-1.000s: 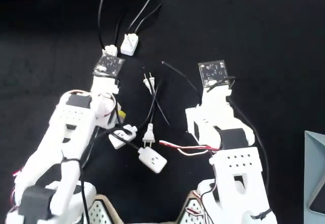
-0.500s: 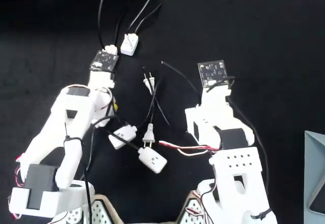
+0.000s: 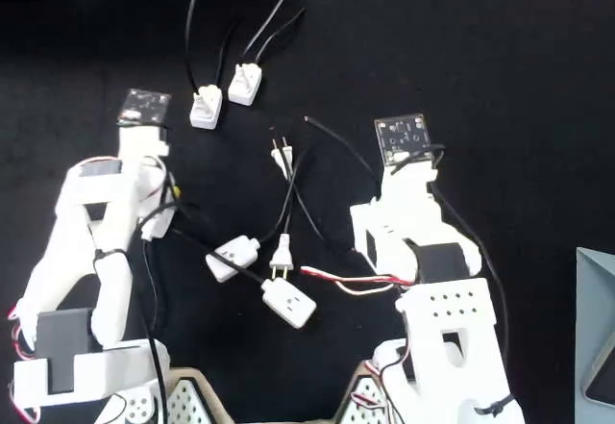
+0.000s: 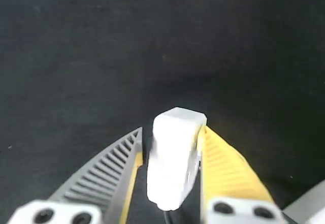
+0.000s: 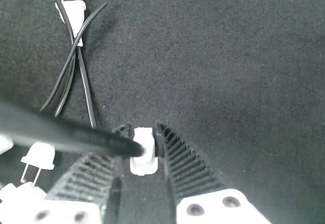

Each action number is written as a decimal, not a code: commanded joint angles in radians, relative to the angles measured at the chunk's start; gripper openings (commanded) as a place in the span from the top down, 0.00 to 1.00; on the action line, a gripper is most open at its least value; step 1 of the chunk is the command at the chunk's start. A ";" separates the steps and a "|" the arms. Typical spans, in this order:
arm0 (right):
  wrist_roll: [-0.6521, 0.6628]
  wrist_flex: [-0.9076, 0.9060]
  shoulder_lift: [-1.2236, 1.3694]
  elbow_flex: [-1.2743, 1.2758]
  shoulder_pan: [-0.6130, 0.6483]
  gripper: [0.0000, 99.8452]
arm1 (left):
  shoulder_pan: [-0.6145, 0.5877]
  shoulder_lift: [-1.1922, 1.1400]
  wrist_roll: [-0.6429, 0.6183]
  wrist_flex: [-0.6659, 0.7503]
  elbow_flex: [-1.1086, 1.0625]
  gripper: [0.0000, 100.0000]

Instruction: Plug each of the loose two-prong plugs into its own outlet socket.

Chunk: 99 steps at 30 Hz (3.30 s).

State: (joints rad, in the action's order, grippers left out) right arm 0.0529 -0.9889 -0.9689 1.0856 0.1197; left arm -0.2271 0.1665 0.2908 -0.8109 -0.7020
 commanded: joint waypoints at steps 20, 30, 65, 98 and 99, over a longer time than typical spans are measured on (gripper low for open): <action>0.008 -0.003 -0.012 -0.044 0.015 0.99 | -0.165 0.003 -0.015 -0.173 0.234 0.71; 0.008 -0.003 -0.012 -0.044 0.015 0.99 | -0.185 0.005 0.040 -0.180 0.188 0.71; 0.008 -0.005 -0.012 -0.044 0.015 0.99 | -0.099 0.060 0.023 -0.318 0.237 0.71; 0.008 0.002 -0.012 -0.035 0.015 0.99 | 0.199 -0.215 0.077 -0.037 0.292 0.89; 0.008 0.002 -0.012 -0.035 0.015 0.99 | 0.200 -0.215 0.077 -0.037 0.302 0.89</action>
State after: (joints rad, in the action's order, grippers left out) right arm 0.0529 -0.9889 -0.9689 1.0856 0.1197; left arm -0.0460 -0.0652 0.3583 -0.8631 -0.4672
